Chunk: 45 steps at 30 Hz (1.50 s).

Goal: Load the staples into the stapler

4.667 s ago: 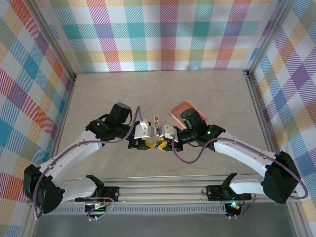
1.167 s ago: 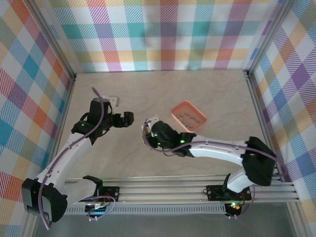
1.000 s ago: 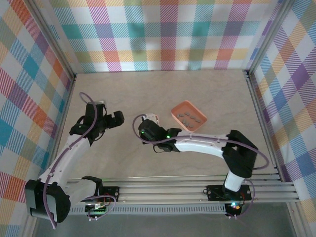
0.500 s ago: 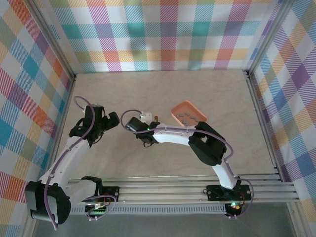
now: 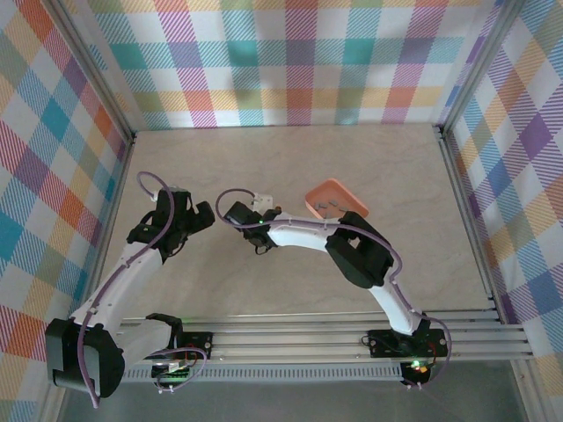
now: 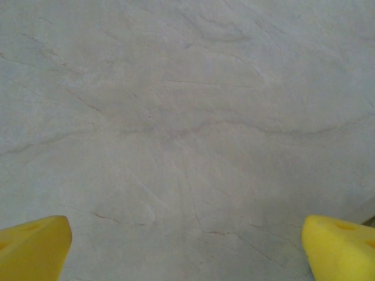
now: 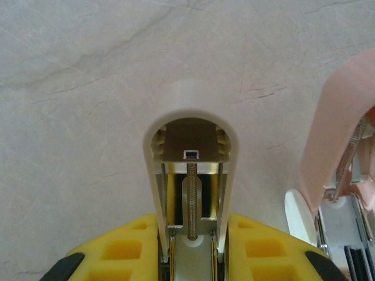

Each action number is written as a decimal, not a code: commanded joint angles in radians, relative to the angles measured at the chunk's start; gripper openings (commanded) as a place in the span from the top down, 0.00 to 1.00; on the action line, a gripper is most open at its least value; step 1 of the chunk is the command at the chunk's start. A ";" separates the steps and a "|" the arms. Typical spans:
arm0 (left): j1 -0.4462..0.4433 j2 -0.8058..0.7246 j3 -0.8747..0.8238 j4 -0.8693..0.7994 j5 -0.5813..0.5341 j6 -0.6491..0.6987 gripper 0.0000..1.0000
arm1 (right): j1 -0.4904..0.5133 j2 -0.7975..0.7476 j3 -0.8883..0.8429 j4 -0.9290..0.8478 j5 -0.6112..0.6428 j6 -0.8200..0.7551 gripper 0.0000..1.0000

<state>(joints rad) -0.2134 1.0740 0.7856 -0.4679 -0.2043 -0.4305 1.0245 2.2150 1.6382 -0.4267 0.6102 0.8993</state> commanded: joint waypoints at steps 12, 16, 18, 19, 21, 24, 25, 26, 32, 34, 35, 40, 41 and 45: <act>-0.015 0.010 -0.018 0.015 -0.011 0.001 0.00 | -0.014 0.016 0.048 -0.014 -0.009 -0.018 0.57; -0.016 0.011 -0.018 0.015 -0.011 0.004 0.00 | -0.012 -0.041 0.024 -0.012 -0.017 -0.058 0.50; -0.015 0.012 -0.017 0.015 -0.008 0.005 0.00 | -0.012 -0.097 -0.011 -0.008 -0.020 -0.089 0.50; -0.015 0.012 -0.017 0.018 -0.004 0.007 0.00 | -0.014 -0.134 -0.038 -0.002 -0.024 -0.114 0.50; -0.015 0.015 -0.017 0.025 0.011 0.010 0.00 | -0.032 -0.208 -0.089 -0.015 -0.054 -0.174 0.49; -0.016 0.016 -0.022 0.046 0.062 0.027 0.00 | -0.084 -0.307 -0.158 -0.066 -0.151 -0.253 0.48; -0.015 0.018 -0.023 0.053 0.085 0.032 0.00 | -0.116 -0.346 -0.186 -0.079 -0.200 -0.291 0.48; -0.015 0.019 -0.025 0.065 0.113 0.039 0.00 | -0.142 -0.375 -0.210 -0.087 -0.243 -0.320 0.48; -0.015 0.050 -0.040 0.133 0.248 0.046 0.00 | -0.336 -0.482 -0.287 -0.212 -0.454 -0.542 0.47; -0.015 0.065 -0.040 0.136 0.259 0.046 0.00 | -0.399 -0.473 -0.285 -0.261 -0.506 -0.578 0.46; -0.014 0.076 -0.036 0.136 0.265 0.049 0.00 | -0.426 -0.465 -0.283 -0.279 -0.528 -0.600 0.45; -0.012 0.134 -0.012 0.123 0.307 0.058 0.00 | -0.507 -0.401 -0.283 -0.314 -0.571 -0.664 0.44; -0.012 0.146 -0.004 0.115 0.313 0.062 0.00 | -0.518 -0.385 -0.279 -0.318 -0.582 -0.667 0.44; -0.012 0.168 0.007 0.110 0.334 0.073 0.00 | -0.542 -0.342 -0.275 -0.310 -0.614 -0.678 0.46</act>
<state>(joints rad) -0.2211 1.2354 0.7570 -0.3599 0.0898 -0.3805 0.4953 1.8427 1.3609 -0.6991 0.0586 0.2691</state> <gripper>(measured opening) 0.997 0.546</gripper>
